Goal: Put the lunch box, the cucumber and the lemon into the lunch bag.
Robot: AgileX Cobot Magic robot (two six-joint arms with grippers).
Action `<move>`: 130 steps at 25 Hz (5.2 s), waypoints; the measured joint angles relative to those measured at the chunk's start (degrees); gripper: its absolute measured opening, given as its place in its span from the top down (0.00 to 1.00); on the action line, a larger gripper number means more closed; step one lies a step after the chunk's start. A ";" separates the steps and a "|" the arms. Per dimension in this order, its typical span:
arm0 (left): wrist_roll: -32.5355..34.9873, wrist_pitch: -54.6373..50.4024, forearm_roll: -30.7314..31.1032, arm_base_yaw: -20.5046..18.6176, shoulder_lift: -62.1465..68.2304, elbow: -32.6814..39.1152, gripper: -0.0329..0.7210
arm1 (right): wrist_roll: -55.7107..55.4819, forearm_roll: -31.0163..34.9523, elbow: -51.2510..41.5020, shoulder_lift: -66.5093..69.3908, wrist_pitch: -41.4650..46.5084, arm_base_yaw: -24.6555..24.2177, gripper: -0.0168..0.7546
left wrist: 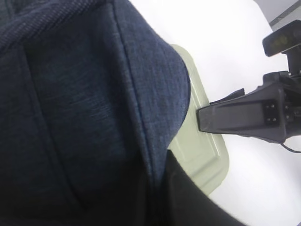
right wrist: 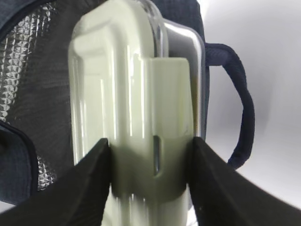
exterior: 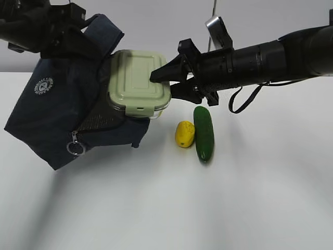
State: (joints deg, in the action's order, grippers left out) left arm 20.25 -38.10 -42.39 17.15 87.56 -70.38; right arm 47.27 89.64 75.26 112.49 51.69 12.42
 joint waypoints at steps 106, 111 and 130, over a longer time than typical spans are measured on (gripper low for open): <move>24.69 -14.54 -36.79 -9.99 17.07 0.00 0.95 | 4.08 -10.76 11.10 5.11 3.14 2.69 0.39; 24.69 -17.87 -34.74 -10.71 17.07 0.00 0.95 | 4.08 -16.33 11.13 1.61 6.07 2.20 0.39; 24.35 -19.85 -33.68 -10.71 17.07 0.00 0.95 | -29.92 -65.45 18.81 -3.50 12.15 1.12 0.39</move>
State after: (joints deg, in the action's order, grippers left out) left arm 44.61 -57.95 -76.08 6.43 104.63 -70.38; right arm 17.35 24.18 94.07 108.99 63.84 13.53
